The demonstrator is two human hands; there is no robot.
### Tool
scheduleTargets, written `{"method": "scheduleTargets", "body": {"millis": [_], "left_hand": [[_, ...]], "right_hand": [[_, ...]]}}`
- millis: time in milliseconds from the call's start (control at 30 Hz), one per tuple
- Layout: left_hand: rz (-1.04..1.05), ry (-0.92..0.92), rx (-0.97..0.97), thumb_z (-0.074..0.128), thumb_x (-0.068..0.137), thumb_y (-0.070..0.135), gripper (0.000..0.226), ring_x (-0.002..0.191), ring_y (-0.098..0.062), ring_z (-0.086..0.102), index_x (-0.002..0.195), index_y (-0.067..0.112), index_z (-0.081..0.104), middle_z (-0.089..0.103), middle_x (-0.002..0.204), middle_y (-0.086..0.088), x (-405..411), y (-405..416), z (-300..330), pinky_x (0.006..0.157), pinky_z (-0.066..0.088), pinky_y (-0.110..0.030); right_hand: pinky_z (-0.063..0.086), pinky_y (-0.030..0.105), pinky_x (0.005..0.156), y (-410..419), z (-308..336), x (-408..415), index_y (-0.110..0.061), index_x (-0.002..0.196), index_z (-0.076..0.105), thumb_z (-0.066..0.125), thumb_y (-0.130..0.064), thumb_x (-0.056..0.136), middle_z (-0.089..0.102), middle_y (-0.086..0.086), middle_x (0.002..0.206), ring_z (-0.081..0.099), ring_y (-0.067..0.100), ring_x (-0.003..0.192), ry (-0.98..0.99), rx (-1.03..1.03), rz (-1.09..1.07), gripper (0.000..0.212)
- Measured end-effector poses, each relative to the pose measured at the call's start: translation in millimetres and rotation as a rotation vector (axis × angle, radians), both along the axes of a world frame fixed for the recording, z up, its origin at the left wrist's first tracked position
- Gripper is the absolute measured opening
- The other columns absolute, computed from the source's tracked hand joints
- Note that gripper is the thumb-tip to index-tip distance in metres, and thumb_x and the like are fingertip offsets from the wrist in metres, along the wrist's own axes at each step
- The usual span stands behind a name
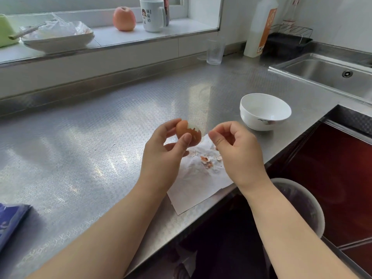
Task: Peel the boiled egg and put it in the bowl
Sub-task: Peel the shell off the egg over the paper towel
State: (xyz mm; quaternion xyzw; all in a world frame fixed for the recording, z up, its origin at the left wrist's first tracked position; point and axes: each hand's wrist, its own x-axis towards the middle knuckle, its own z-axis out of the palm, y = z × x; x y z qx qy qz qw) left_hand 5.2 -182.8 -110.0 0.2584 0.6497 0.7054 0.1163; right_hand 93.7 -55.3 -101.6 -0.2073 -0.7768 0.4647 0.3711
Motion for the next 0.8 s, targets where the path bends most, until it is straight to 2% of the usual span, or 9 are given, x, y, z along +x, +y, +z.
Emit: {"method": "scheduleTargets", "body": {"millis": [133, 200, 233, 300, 367, 467, 600, 733, 800], "left_hand": [[-0.011, -0.054, 0.032, 0.067, 0.094, 0.015, 0.035, 0.091, -0.007, 0.074, 0.125, 0.028, 0.058, 0.066, 0.12, 0.007, 0, 0, 1, 0.073, 0.058, -0.021], [-0.007, -0.06, 0.033, 0.067, 0.093, 0.016, 0.033, 0.091, -0.007, 0.074, 0.125, 0.025, 0.059, 0.066, 0.12, 0.006, 0, 0, 1, 0.073, 0.058, -0.022], [-0.006, -0.062, 0.032, 0.068, 0.093, 0.017, 0.033, 0.091, -0.007, 0.074, 0.124, 0.024, 0.06, 0.066, 0.121, 0.004, 0, 0, 2, 0.073, 0.059, -0.022], [-0.005, -0.062, 0.029, 0.07, 0.092, 0.019, 0.033, 0.092, -0.008, 0.074, 0.123, 0.024, 0.061, 0.066, 0.122, 0.002, 0, 0, 2, 0.074, 0.059, -0.023], [-0.008, -0.059, 0.024, 0.071, 0.091, 0.02, 0.033, 0.092, -0.01, 0.075, 0.122, 0.023, 0.062, 0.067, 0.121, 0.001, 0, -1, 2, 0.073, 0.058, -0.023], [-0.019, -0.061, 0.018, 0.071, 0.09, 0.023, 0.036, 0.093, -0.011, 0.075, 0.125, 0.021, 0.062, 0.069, 0.121, -0.001, 0, -1, 3, 0.073, 0.058, -0.022], [-0.056, -0.069, 0.021, 0.067, 0.091, 0.028, 0.042, 0.091, -0.013, 0.076, 0.131, 0.02, 0.06, 0.071, 0.118, -0.001, 2, -1, 4, 0.075, 0.058, -0.023], [-0.065, -0.055, 0.027, 0.066, 0.093, 0.022, 0.039, 0.09, -0.013, 0.077, 0.132, 0.02, 0.06, 0.072, 0.116, 0.001, 2, -1, 3, 0.076, 0.059, -0.023], [-0.058, -0.051, 0.021, 0.067, 0.093, 0.021, 0.038, 0.089, -0.012, 0.077, 0.13, 0.02, 0.061, 0.071, 0.117, 0.002, 2, -2, 3, 0.076, 0.059, -0.023]], "right_hand": [[0.045, 0.013, 0.07, 5, -8, 10, -0.032, 0.102, 0.066, 0.067, -0.017, 0.087, 0.065, -0.016, 0.082, 0.057, -0.002, 0.073, -0.221, 0.05, 0.102, 0.021], [0.045, 0.017, 0.082, 4, -7, 13, -0.03, 0.103, 0.07, 0.063, -0.017, 0.089, 0.068, -0.017, 0.094, 0.059, -0.004, 0.089, -0.313, 0.142, 0.141, 0.021], [0.045, 0.024, 0.09, 4, -5, 13, -0.028, 0.102, 0.072, 0.063, -0.016, 0.089, 0.068, -0.018, 0.098, 0.059, -0.001, 0.097, -0.326, 0.191, 0.135, 0.02], [0.044, 0.039, 0.095, 1, -1, 12, -0.027, 0.097, 0.073, 0.065, -0.017, 0.087, 0.065, -0.023, 0.092, 0.059, 0.007, 0.101, -0.267, 0.263, 0.067, 0.016], [0.046, 0.043, 0.09, 0, 5, 10, -0.03, 0.089, 0.071, 0.069, -0.026, 0.085, 0.064, -0.023, 0.081, 0.061, 0.007, 0.091, -0.143, 0.239, -0.013, 0.006], [0.049, 0.034, 0.081, -1, 11, 4, -0.029, 0.088, 0.069, 0.068, -0.035, 0.085, 0.064, -0.015, 0.079, 0.06, 0.009, 0.081, 0.017, 0.193, -0.015, 0.007], [0.041, 0.013, 0.084, -4, 8, -7, -0.029, 0.115, 0.067, 0.066, -0.028, 0.088, 0.055, -0.006, 0.094, 0.055, 0.015, 0.097, -0.003, 0.23, 0.095, 0.027], [0.04, 0.005, 0.076, -6, 5, -9, -0.029, 0.101, 0.072, 0.07, -0.025, 0.084, 0.051, -0.007, 0.092, 0.053, 0.014, 0.096, 0.033, 0.19, 0.08, 0.018], [0.041, 0.0, 0.064, -7, 7, -9, -0.029, 0.093, 0.071, 0.072, -0.022, 0.082, 0.053, -0.005, 0.091, 0.053, 0.011, 0.092, 0.066, 0.163, 0.092, 0.013]]}}
